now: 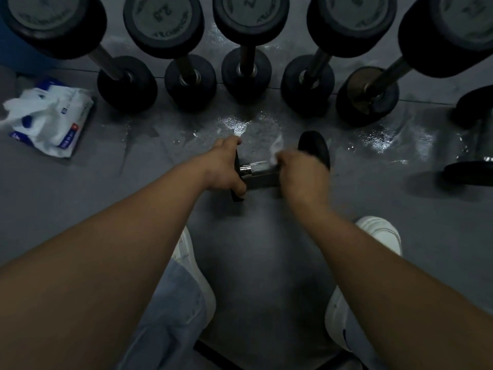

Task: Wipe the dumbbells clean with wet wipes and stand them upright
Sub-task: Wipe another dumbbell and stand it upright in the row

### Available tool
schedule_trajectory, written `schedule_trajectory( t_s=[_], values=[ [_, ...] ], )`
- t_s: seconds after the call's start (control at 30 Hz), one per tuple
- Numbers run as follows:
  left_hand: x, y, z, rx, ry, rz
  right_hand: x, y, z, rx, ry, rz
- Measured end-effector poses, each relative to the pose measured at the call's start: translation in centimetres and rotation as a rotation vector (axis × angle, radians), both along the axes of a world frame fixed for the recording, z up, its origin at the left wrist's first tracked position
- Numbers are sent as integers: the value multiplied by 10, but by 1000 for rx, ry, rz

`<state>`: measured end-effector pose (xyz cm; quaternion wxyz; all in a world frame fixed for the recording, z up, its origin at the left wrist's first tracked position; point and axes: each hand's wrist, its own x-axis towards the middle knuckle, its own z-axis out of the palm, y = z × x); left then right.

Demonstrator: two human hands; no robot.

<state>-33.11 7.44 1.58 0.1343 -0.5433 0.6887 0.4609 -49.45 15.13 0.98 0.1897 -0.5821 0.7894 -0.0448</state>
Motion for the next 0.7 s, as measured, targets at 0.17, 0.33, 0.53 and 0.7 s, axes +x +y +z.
schedule_trajectory(
  t_s=[0.17,0.33,0.53,0.7],
  values=[
    [0,4,-3,1,15,15,7,6,0,10,9,150],
    [0,4,-2,1,18,12,-5,8,3,25,69,127],
    [1,5,-1,2,25,8,-11,-5,19,168,289,312],
    [0,6,-3,-11,20,8,-13,-25,38,184,316,463]
  ],
)
